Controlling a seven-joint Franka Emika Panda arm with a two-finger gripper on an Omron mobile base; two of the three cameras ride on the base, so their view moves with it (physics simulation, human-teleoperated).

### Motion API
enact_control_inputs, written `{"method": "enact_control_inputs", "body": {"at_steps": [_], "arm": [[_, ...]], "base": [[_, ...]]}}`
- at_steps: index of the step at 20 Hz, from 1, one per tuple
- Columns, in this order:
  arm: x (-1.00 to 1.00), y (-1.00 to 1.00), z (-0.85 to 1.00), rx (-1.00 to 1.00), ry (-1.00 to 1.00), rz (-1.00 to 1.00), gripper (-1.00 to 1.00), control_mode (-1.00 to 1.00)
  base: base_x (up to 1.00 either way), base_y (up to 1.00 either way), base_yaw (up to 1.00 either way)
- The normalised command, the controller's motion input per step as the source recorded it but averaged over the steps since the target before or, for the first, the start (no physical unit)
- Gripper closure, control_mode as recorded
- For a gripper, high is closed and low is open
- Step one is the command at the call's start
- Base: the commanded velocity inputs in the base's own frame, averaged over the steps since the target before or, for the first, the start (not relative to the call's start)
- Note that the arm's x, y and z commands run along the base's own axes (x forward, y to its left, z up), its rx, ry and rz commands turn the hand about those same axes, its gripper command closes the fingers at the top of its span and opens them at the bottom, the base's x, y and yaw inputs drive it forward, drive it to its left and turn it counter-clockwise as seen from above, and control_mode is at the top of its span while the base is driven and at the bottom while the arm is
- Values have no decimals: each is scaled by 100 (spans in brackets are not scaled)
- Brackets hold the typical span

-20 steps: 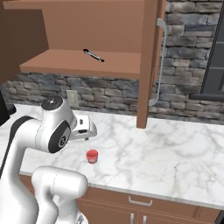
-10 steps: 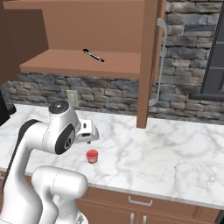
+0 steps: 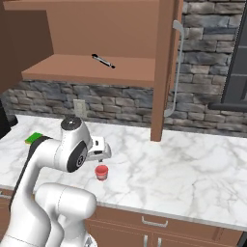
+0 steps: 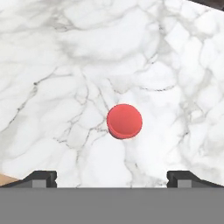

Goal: Pick the jam and jam from the counter and place them in the cabinets closest to them.

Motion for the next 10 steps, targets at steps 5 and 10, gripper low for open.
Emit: {"method": "enact_control_inputs", "body": {"at_steps": [5, 10], "arm": [[13, 0, -38, 0, 0, 0, -100, -100], [9, 0, -37, 0, 0, 0, -100, -100]], "base": [[0, 0, 0], [0, 0, 0]]}}
